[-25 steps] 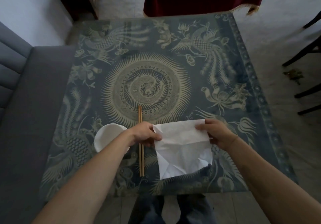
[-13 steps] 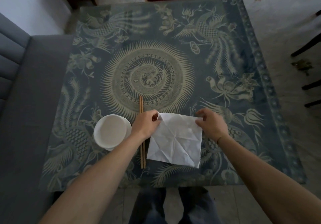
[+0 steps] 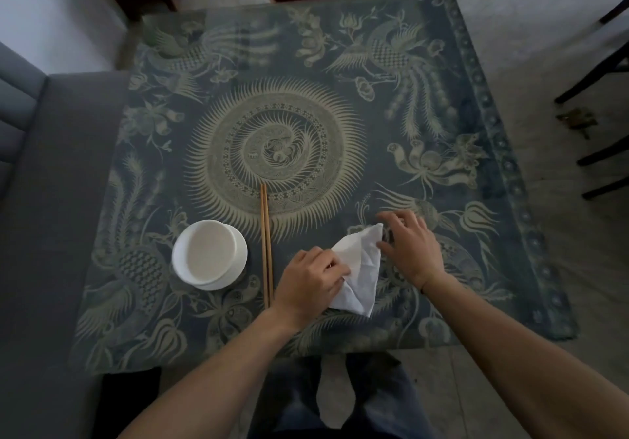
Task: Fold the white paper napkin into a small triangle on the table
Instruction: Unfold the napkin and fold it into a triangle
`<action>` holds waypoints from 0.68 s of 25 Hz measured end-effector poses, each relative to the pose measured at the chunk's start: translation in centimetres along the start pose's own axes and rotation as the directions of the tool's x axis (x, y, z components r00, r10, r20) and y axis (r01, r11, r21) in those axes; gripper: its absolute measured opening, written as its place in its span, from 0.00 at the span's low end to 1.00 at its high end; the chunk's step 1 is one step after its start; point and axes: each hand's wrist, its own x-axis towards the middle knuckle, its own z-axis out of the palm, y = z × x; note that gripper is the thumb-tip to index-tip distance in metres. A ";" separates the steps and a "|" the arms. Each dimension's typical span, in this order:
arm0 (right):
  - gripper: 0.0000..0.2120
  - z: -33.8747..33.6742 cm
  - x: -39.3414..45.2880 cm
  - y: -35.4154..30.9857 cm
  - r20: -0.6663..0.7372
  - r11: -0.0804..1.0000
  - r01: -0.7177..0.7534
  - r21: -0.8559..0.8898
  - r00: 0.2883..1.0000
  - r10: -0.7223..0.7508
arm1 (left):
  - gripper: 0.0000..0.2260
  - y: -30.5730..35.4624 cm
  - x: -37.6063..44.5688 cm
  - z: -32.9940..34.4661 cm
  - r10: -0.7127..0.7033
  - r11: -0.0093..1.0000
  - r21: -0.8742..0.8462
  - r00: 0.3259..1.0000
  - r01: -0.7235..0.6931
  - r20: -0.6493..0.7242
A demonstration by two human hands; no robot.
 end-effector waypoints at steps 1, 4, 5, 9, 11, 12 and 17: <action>0.28 0.3 -0.7 0.1 -0.018 0.999 0.006 -0.048 1.000 -0.007 | 0.03 0.4 -0.2 0.5 0.022 1.000 0.009 1.000 -0.023 0.020; 0.36 1.5 -3.3 0.6 0.001 0.984 0.064 -0.166 0.998 -0.065 | 0.02 1.1 -1.0 1.8 0.059 0.998 0.023 0.994 -0.062 0.088; 0.37 2.0 -4.1 0.9 0.026 0.979 0.081 -0.186 0.997 -0.077 | 0.02 1.4 -1.3 2.2 0.058 0.998 0.024 0.993 -0.061 0.105; 0.37 3.1 -5.7 1.8 0.096 0.968 0.110 -0.226 0.991 -0.091 | 0.03 2.1 -2.0 3.2 0.064 0.997 0.037 0.988 -0.070 0.140; 0.37 3.2 -5.8 1.8 0.100 0.968 0.107 -0.228 0.991 -0.086 | 0.04 2.2 -2.0 3.4 0.074 0.995 0.052 0.986 -0.083 0.151; 0.36 3.2 -5.8 1.8 0.097 0.968 0.107 -0.228 0.992 -0.087 | 0.04 2.2 -2.0 3.5 0.088 0.993 0.061 0.983 -0.098 0.161; 0.36 3.1 -5.8 1.8 0.095 0.965 0.111 -0.238 0.991 -0.090 | 0.05 2.4 -2.6 3.7 0.134 0.987 0.063 0.972 -0.148 0.191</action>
